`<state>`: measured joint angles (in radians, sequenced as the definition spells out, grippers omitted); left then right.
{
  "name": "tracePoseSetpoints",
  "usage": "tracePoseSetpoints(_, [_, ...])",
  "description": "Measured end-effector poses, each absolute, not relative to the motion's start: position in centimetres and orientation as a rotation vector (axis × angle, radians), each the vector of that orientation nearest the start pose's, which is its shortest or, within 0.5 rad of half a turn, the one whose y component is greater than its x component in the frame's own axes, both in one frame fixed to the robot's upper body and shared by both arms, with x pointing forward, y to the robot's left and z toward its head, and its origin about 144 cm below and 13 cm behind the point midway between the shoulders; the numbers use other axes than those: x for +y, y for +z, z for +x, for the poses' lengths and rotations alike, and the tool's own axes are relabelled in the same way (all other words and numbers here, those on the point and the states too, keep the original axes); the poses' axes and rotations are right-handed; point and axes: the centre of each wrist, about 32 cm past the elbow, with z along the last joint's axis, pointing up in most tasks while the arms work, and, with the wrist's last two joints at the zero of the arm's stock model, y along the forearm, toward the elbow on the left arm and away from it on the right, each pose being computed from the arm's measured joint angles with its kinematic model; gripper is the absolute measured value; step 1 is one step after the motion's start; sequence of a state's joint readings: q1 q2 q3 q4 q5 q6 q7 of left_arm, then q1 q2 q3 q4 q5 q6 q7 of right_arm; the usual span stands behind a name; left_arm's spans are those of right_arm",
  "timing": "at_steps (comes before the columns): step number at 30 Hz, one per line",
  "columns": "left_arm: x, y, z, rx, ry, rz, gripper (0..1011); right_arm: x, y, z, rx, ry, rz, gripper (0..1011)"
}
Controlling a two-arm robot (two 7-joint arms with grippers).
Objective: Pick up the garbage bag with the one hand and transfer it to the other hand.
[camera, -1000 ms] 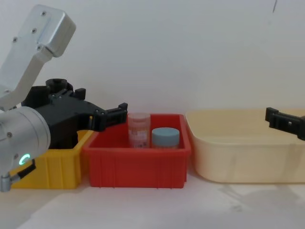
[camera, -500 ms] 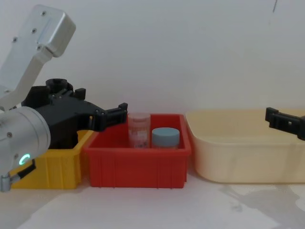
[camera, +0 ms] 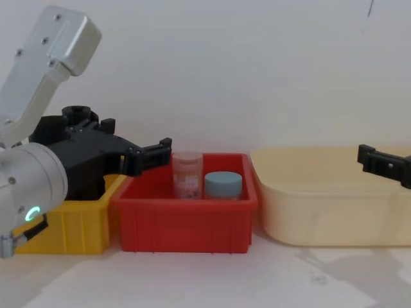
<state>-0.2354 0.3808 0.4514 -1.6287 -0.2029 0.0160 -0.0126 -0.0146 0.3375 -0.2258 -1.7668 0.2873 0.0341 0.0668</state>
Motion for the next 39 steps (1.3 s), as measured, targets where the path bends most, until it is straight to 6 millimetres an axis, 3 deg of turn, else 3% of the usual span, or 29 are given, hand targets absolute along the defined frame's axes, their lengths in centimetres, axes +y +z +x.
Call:
tracePoseSetpoints(7, [20.6, 120.6, 48.5, -0.231, 1.12, 0.052, 1001, -23.7, 118.9, 44.3, -0.075, -1.229, 0.026, 1001])
tracePoseSetpoints(23, [25.1, 120.4, 46.3, -0.121, 1.148, 0.015, 1001, -23.7, 118.9, 44.3, -0.075, -1.23, 0.026, 1001])
tracePoseSetpoints(39, [28.2, 120.8, 48.2, -0.075, 1.206, -0.025, 1001, -23.7, 118.9, 44.3, -0.075, -1.229, 0.026, 1001])
